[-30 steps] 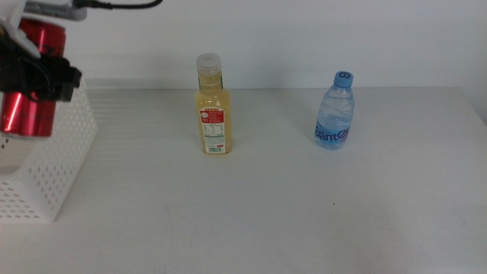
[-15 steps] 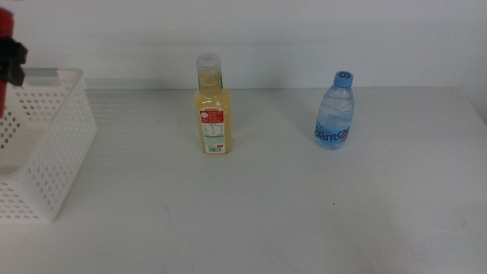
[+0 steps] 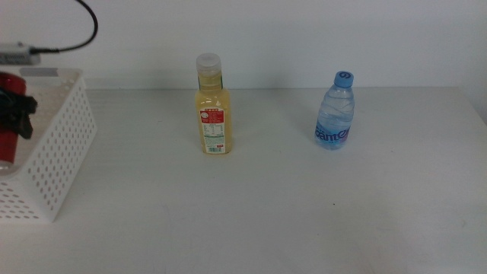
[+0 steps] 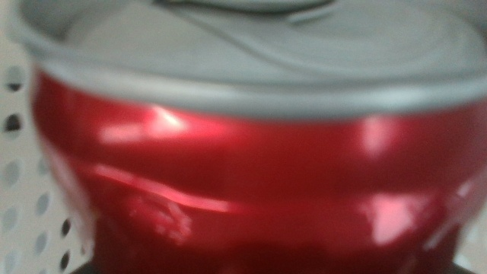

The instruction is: Use arms to grab the bottles and put them into the dustbin to the left of the table.

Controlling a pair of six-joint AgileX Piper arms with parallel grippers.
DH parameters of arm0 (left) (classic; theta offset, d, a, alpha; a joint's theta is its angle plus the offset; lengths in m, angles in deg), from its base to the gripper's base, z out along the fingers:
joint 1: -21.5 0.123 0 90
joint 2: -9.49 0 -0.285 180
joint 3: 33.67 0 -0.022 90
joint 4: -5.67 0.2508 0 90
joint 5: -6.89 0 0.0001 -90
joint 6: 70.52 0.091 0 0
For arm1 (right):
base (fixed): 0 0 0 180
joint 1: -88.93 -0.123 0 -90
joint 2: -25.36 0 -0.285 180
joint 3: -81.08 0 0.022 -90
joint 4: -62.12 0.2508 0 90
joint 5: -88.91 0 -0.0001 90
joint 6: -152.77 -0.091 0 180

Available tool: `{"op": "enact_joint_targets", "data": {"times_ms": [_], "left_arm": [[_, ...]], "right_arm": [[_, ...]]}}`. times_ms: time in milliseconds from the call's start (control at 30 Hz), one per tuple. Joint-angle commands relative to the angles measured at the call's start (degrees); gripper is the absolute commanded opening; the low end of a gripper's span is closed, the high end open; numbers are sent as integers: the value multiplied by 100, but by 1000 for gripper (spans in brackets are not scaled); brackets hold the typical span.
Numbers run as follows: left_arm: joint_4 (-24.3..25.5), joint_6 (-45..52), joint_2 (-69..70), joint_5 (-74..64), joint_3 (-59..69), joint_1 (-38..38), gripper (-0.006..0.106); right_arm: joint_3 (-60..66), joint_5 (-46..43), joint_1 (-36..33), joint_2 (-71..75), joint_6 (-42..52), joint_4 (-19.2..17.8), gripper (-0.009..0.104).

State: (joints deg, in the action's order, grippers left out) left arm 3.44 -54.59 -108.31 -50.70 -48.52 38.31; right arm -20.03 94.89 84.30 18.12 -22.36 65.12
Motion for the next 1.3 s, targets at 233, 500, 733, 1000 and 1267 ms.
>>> {"op": "enact_joint_targets", "data": {"times_ms": [233, 500, 733, 1000, 1267], "left_arm": [[78, -42, -208, 578, -250, -3, -1], [144, 0, -326, 608, -250, -3, 41], [278, 86, -326, 630, -250, -3, 89], [92, 84, -31, 531, -250, -10, 90], [-105, 84, 1063, 433, -243, -358, 87]], "right_arm": [[-49, -443, 28, 157, 50, -77, 71], [-49, -443, 28, 157, 50, -77, 71], [-49, -443, 28, 157, 50, -77, 71], [-49, -443, 28, 157, 50, -77, 71], [-49, -443, 28, 157, 50, -77, 71]]}}
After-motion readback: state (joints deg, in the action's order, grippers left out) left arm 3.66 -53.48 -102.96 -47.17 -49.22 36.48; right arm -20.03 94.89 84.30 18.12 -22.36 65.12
